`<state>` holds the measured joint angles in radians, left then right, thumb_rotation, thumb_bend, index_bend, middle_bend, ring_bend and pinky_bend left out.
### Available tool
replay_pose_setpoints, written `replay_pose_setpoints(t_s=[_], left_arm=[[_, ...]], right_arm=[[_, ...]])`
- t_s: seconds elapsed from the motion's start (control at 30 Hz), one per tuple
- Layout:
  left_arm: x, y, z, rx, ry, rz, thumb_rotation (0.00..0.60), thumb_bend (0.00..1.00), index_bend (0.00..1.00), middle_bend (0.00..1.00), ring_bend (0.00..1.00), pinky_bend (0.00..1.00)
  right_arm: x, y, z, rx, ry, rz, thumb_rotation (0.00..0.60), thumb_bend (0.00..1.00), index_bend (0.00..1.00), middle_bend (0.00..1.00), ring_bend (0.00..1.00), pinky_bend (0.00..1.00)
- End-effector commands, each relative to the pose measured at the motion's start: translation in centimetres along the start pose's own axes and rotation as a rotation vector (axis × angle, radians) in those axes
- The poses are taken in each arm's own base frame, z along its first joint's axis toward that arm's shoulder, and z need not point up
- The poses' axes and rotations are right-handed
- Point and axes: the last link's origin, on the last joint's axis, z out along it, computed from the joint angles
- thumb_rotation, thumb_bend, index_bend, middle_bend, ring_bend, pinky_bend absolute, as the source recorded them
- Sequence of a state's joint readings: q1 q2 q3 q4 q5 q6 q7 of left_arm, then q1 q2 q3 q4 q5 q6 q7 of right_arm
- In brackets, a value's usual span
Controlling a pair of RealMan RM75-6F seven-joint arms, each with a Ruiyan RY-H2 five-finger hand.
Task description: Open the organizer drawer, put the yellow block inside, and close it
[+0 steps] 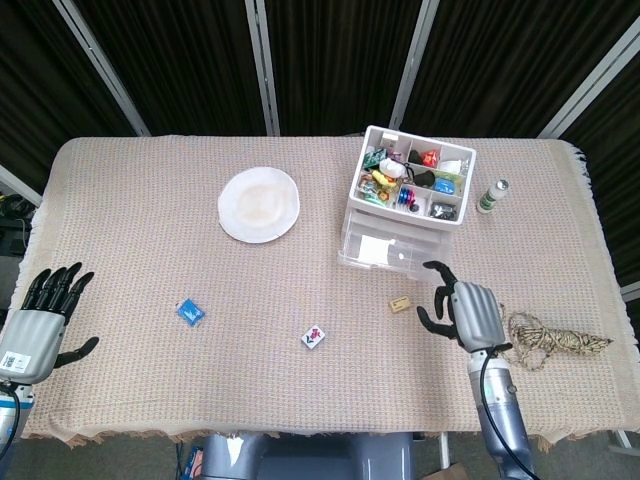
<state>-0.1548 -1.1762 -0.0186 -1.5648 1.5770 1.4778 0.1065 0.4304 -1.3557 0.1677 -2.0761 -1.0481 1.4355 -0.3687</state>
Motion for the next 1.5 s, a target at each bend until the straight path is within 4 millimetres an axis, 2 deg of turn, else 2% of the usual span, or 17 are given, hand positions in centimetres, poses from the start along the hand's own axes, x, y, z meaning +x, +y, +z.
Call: replay_pose_setpoints(t_s=[0.03,0.13,0.23,0.53,0.67,0.8,1.07,1.2,1.5], left_arm=[[0.0,0.0,0.0,0.003,0.001,-0.004,0.600,0.21,0.07,0.00,0.00,0.00],[0.0,0.1,0.0,0.006,0.002,-0.007,0.600,0.21,0.07,0.00,0.00,0.00],[0.0,0.1,0.0,0.007,0.003,-0.007,0.600,0.21,0.07,0.00,0.00,0.00],[0.0,0.0,0.0,0.005,0.000,-0.014,0.600,0.22,0.07,0.00,0.00,0.00],[0.1,0.0,0.0,0.004,0.002,-0.019,0.600,0.22,0.07,0.00,0.00,0.00],[0.1,0.0,0.0,0.004,0.002,-0.023,0.600,0.22,0.07,0.00,0.00,0.00],[0.1,0.0,0.0,0.004,0.001,-0.026,0.600,0.22,0.07,0.00,0.00,0.00],[0.1,0.0,0.0,0.005,-0.001,-0.027,0.600,0.22,0.07,0.00,0.00,0.00],[0.1,0.0,0.1,0.006,-0.005,-0.027,0.600,0.22,0.07,0.00,0.00,0.00]], right_arm=[[-0.4,0.8,-2.2,0.054,-0.060,-0.063,0.600,0.25,0.26,0.76,0.77,0.65],[-1.1,1.8,-3.3,0.100,-0.085,-0.118,0.600,0.24,0.27,0.76,0.77,0.65],[-2.4,3.0,-3.4,0.105,-0.105,-0.150,0.600,0.24,0.27,0.76,0.77,0.65],[-6.1,5.3,-1.6,0.100,-0.099,-0.250,0.600,0.24,0.30,0.79,0.79,0.65],[-7.2,5.7,-0.4,0.091,-0.074,-0.278,0.600,0.20,0.32,0.84,0.84,0.65],[-7.6,5.7,0.5,0.110,-0.031,-0.340,0.600,0.16,0.28,0.87,0.87,0.65],[-8.8,5.9,2.2,0.085,-0.022,-0.420,0.600,0.18,0.26,0.88,0.87,0.65],[-9.2,6.4,2.5,0.062,-0.036,-0.449,0.600,0.21,0.24,0.88,0.87,0.65],[-9.4,6.9,2.9,0.031,-0.052,-0.467,0.600,0.22,0.24,0.88,0.87,0.65]])
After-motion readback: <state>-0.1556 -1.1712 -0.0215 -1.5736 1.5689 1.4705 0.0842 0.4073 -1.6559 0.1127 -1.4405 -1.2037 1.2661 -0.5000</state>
